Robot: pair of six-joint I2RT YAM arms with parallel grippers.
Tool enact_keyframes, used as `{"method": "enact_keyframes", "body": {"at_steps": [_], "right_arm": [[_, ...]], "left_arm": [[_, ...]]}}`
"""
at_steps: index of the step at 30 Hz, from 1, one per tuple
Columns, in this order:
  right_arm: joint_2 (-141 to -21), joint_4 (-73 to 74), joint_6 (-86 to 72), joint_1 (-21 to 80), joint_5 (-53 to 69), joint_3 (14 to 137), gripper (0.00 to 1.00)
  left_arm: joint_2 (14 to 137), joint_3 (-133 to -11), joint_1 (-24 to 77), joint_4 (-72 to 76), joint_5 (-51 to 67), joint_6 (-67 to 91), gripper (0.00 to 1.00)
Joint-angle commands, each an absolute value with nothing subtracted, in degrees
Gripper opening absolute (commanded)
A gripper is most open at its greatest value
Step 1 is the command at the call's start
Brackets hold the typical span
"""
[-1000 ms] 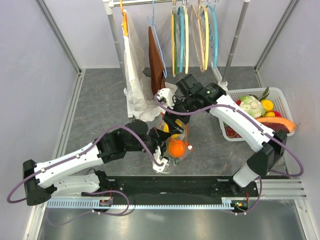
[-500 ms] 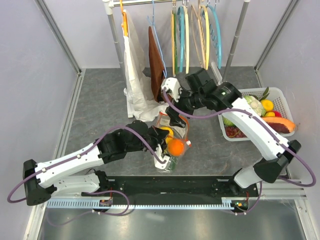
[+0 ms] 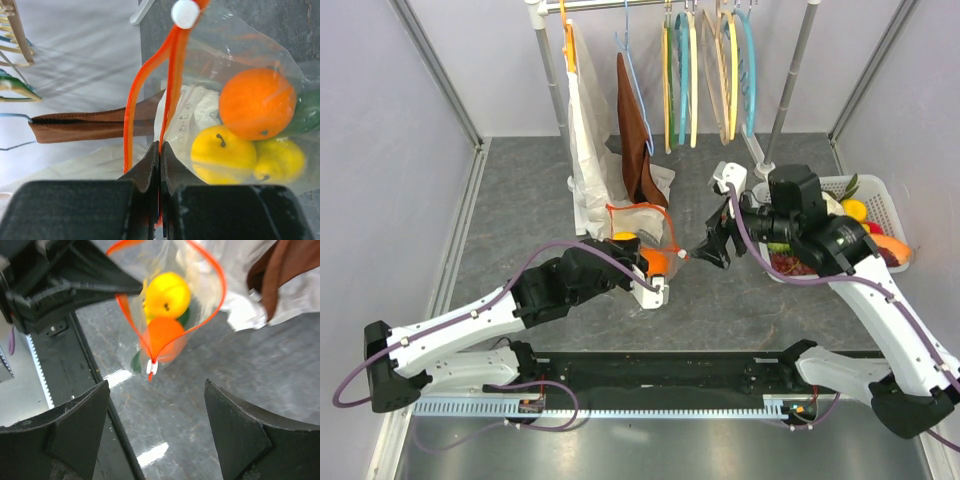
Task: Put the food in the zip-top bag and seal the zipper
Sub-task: Zip the zipper food storage bag at the center of the board.
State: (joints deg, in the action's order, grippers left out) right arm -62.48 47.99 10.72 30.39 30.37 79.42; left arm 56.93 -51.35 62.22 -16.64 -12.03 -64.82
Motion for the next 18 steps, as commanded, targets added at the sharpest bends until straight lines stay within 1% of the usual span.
{"method": "enact_keyframes", "body": {"at_steps": [1, 4, 8, 10, 13, 14, 16, 18], "right_arm": [[-59.0, 36.9, 5.8, 30.4, 36.1, 70.2, 0.83], [-57.7, 33.9, 4.1, 30.4, 37.1, 65.6, 0.86], [-55.1, 27.8, 0.6, 30.4, 38.7, 61.3, 0.92], [-53.8, 24.0, 0.1, 30.4, 38.1, 58.4, 0.91], [-52.5, 21.1, -1.6, 30.4, 36.1, 55.2, 0.83], [-52.7, 20.7, -2.2, 30.4, 35.3, 54.8, 0.78], [-54.0, 19.3, -3.5, 30.4, 33.8, 53.7, 0.74], [-55.2, 18.1, -4.8, 30.4, 34.9, 53.1, 0.73]], "left_arm": [[56.3, -52.9, 62.3, -12.3, -14.9, -58.6, 0.02], [57.2, -53.8, 62.3, -12.4, -15.8, -56.6, 0.02], [58.2, -54.5, 62.2, -12.7, -16.8, -54.5, 0.02], [58.2, -54.8, 62.2, -12.9, -16.6, -53.1, 0.02], [58.7, -55.5, 62.2, -13.0, -16.6, -51.3, 0.02], [58.8, -55.8, 62.1, -13.2, -16.4, -50.7, 0.02], [59.6, -56.7, 62.1, -14.1, -16.1, -49.1, 0.02], [59.9, -57.6, 62.2, -14.3, -16.1, -48.1, 0.02]]}}
